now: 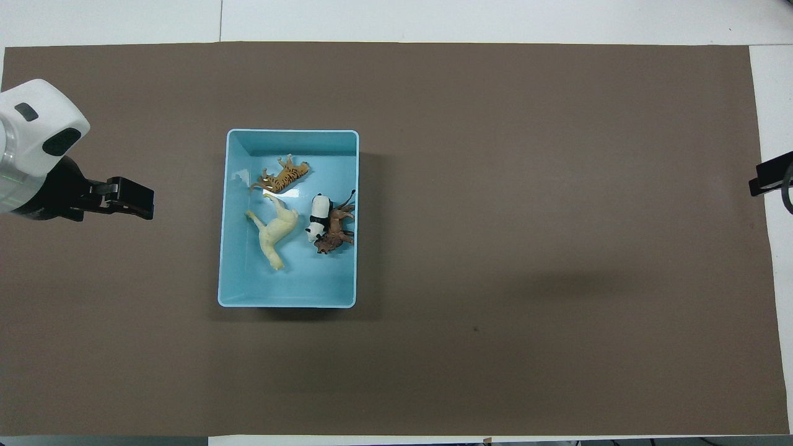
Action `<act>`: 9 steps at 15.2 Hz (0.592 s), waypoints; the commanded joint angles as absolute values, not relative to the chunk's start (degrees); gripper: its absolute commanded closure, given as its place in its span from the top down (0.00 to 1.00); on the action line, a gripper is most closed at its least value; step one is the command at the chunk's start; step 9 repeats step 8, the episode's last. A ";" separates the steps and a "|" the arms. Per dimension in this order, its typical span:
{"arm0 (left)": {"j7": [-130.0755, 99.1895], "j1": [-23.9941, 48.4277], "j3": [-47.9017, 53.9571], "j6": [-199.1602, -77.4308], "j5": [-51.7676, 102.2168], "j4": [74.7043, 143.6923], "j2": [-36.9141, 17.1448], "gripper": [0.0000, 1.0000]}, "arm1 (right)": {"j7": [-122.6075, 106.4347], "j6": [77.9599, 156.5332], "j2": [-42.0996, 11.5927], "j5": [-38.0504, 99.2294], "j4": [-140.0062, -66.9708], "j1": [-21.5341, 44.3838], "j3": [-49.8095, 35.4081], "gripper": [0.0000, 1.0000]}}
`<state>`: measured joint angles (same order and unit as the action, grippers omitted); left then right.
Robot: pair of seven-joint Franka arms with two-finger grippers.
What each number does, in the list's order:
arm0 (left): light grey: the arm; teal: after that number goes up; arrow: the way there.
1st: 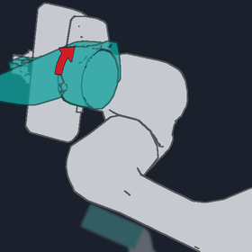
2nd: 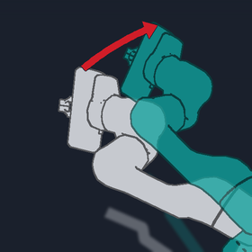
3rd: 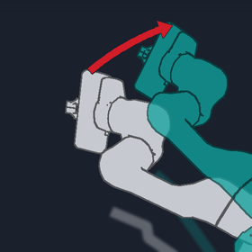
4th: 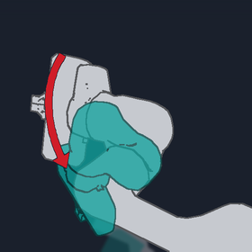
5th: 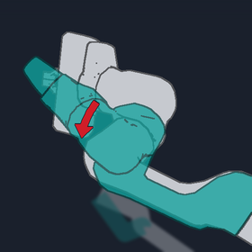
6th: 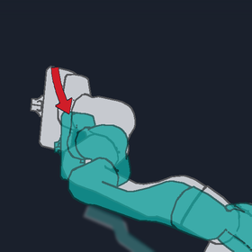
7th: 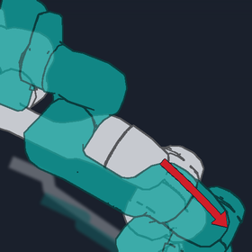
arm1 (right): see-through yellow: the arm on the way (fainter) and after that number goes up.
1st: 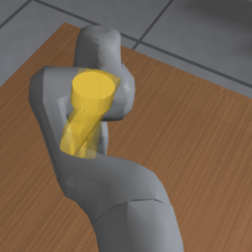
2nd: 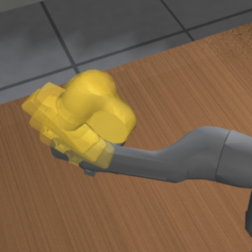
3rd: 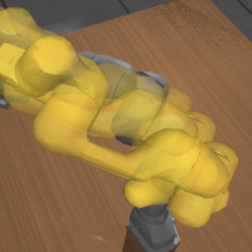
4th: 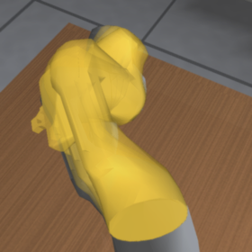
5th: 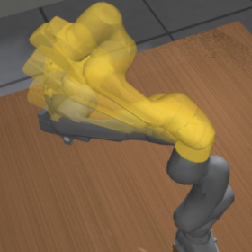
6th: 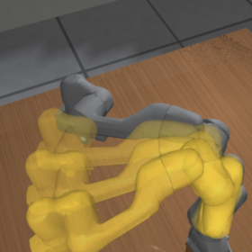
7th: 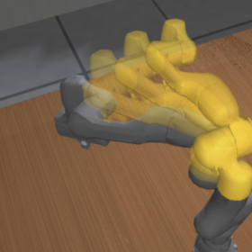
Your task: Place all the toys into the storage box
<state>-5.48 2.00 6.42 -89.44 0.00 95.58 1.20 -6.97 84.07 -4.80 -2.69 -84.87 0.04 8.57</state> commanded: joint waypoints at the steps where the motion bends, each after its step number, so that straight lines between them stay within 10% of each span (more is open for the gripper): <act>1: -5.10 2.02 5.89 -90.09 0.79 96.68 2.37 1.00 | -8.26 84.73 -5.01 -2.03 -84.11 -1.14 7.65 1.00; 9: -5.10 2.02 5.98 -90.09 0.79 96.68 2.37 1.00 | -7.65 87.98 -5.27 0.44 -84.02 -1.05 7.82 1.00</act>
